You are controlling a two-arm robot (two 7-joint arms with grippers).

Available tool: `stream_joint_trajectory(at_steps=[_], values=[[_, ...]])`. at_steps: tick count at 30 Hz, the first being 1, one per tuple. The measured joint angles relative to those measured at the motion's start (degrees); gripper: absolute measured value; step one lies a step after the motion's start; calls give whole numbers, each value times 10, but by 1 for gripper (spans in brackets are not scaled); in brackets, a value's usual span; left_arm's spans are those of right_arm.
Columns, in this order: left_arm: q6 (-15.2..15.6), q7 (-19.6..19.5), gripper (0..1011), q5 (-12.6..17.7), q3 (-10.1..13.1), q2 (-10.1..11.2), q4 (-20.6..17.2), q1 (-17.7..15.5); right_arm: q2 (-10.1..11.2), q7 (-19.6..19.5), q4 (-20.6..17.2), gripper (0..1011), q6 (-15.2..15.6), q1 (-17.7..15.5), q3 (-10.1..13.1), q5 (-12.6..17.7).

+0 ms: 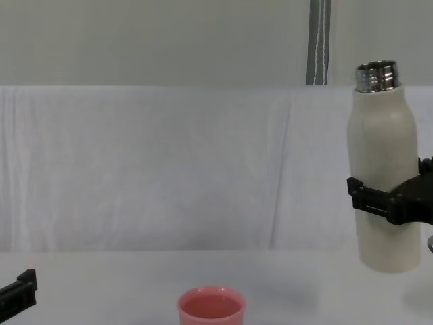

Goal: Grasp the thermos with one hand and pour water into the cup lid.

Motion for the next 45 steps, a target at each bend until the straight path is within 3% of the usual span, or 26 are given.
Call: stream_joint_trajectory(at_steps=[8, 13, 45], values=[[0, 0, 1001, 0, 0, 0, 0, 0, -4, 16, 19, 955, -8, -4, 12, 59], [0, 0, 1001, 0, 0, 0, 0, 0, -5, 17, 30, 955, -8, -5, 13, 77], [0, 0, 1001, 0, 0, 0, 0, 0, 1, 16, 81, 955, -10, -12, 8, 109]])
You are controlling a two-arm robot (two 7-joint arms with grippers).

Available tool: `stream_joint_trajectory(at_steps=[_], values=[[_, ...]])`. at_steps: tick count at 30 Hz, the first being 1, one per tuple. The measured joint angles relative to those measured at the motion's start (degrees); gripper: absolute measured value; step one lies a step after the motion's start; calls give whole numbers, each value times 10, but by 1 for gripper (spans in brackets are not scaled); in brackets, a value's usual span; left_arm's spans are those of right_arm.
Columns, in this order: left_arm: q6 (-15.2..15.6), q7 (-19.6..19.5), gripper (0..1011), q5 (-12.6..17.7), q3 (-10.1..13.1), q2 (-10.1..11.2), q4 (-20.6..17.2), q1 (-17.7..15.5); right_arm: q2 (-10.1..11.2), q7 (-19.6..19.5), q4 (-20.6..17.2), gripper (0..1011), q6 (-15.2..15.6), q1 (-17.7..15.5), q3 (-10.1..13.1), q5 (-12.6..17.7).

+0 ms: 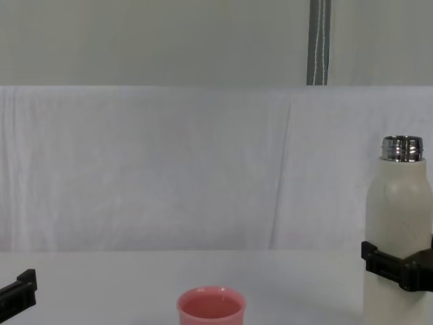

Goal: Grasp the thermos with one hand and pour water into the cup lid.

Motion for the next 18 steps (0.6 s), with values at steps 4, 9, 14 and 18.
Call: stream_joint_trajectory(at_steps=[4, 9, 14, 18], values=[[0, 0, 1001, 0, 0, 0, 0, 0, 0, -1, 6, 955, -4, 0, 1, 2], [0, 0, 1001, 0, 0, 0, 0, 0, -1, -1, 13, 955, -10, 1, 2, 5], [0, 0, 1001, 0, 0, 0, 0, 0, -1, -1, 20, 955, -14, 3, 3, 7], [0, 0, 1001, 0, 0, 0, 0, 0, -2, -1, 24, 955, -16, 5, 4, 8]])
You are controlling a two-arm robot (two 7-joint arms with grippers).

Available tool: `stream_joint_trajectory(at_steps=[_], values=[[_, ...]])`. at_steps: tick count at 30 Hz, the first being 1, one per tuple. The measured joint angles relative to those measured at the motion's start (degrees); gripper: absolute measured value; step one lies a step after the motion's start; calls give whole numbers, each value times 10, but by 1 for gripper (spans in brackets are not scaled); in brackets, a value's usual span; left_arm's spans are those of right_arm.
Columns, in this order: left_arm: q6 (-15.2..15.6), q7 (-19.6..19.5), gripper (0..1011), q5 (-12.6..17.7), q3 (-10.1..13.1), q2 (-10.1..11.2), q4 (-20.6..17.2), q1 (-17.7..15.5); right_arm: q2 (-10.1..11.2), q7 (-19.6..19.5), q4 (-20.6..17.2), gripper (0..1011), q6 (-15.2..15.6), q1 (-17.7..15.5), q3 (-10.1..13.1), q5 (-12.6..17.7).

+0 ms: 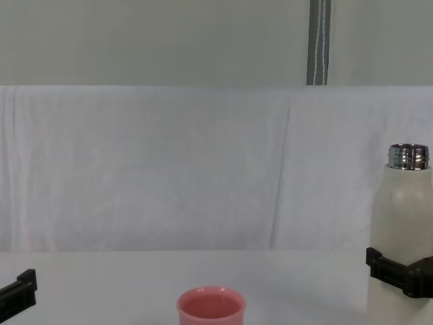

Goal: Grasp the thermos with one hand and pour water into the cup lid.

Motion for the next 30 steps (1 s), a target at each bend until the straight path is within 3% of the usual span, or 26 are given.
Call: stream_joint_trajectory(at_steps=[30], values=[[0, 0, 1001, 0, 0, 0, 0, 0, -3, 0, 9, 955, -7, 3, 2, 4]])
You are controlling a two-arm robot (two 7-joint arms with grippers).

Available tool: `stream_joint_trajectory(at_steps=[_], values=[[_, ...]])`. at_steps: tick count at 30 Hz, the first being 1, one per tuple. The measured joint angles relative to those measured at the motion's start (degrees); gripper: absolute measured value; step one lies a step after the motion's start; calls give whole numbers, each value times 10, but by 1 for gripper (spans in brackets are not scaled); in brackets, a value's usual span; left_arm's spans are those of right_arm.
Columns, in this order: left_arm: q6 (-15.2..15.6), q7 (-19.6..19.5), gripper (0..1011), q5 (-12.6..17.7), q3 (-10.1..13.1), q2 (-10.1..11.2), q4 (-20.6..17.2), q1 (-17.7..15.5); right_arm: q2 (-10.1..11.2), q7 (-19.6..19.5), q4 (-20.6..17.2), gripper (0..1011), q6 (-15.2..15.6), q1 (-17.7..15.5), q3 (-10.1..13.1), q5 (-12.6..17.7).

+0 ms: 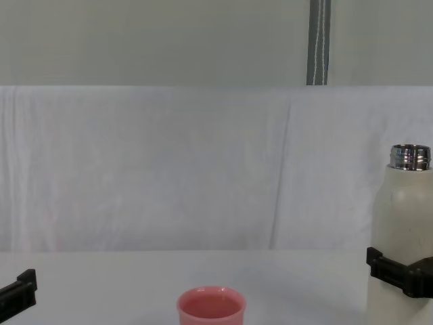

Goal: Grasp the thermos with one hand and pour water into the cup lid.

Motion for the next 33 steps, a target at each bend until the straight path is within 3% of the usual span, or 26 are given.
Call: stream_joint_trajectory(at_steps=[5, 33], values=[[0, 0, 1001, 0, 0, 0, 0, 0, 0, 0, 0, 1001, 0, 0, 0, 0], [0, 0, 1001, 0, 0, 0, 0, 0, 0, 0, -2, 1001, 1, -2, 0, 0]])
